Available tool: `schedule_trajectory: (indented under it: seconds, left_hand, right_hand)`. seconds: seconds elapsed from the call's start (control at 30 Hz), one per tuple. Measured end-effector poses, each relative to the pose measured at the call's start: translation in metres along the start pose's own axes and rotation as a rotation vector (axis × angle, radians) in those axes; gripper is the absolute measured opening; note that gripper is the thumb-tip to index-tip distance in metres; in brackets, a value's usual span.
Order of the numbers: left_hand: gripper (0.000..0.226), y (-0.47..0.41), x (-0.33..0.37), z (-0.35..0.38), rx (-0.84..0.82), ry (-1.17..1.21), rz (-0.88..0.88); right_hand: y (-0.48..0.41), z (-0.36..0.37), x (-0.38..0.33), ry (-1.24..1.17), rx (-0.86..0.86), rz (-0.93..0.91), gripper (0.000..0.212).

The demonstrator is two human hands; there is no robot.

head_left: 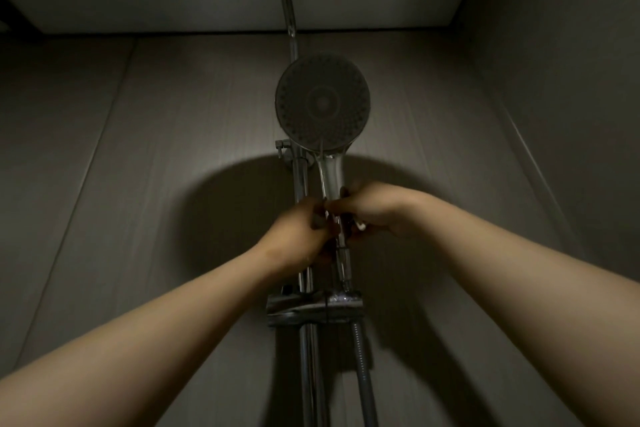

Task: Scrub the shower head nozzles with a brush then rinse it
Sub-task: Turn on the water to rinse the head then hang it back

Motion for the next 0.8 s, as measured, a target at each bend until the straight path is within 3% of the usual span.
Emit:
schedule_trajectory:
  seconds: [0.13,0.33,0.4,0.63,0.8]
  left_hand:
    - [0.024,0.002,0.001,0.003,-0.049,-0.067,-0.012]
    - [0.005,0.006,0.007,0.013,-0.073,-0.093,0.037]
    - [0.016,0.007,0.011,0.016,-0.087,-0.097,0.050]
    - [0.005,0.003,0.003,0.021,-0.113,-0.174,-0.001]
    - [0.020,0.004,0.004,0.021,-0.076,-0.201,-0.014]
  right_hand:
    - [0.003,0.005,0.004,-0.004,-0.017,-0.047,0.018]
    - [0.010,0.005,0.012,-0.085,-0.023,-0.089,0.025]
    - [0.012,0.003,0.015,-0.123,-0.019,-0.088,0.021]
    - [0.010,-0.001,0.029,-0.202,0.021,-0.080,0.022]
    - [0.016,-0.003,0.029,-0.243,0.040,-0.075,0.021]
Point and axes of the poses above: each hand's wrist, its own y-axis away from the middle knuckle, its own z-axis out of the palm, x = y × z, the point moved 7 cm from there along -y, towards the middle knuckle, and after that the axes turned 7 degrees about z, right-handed, at the moved point
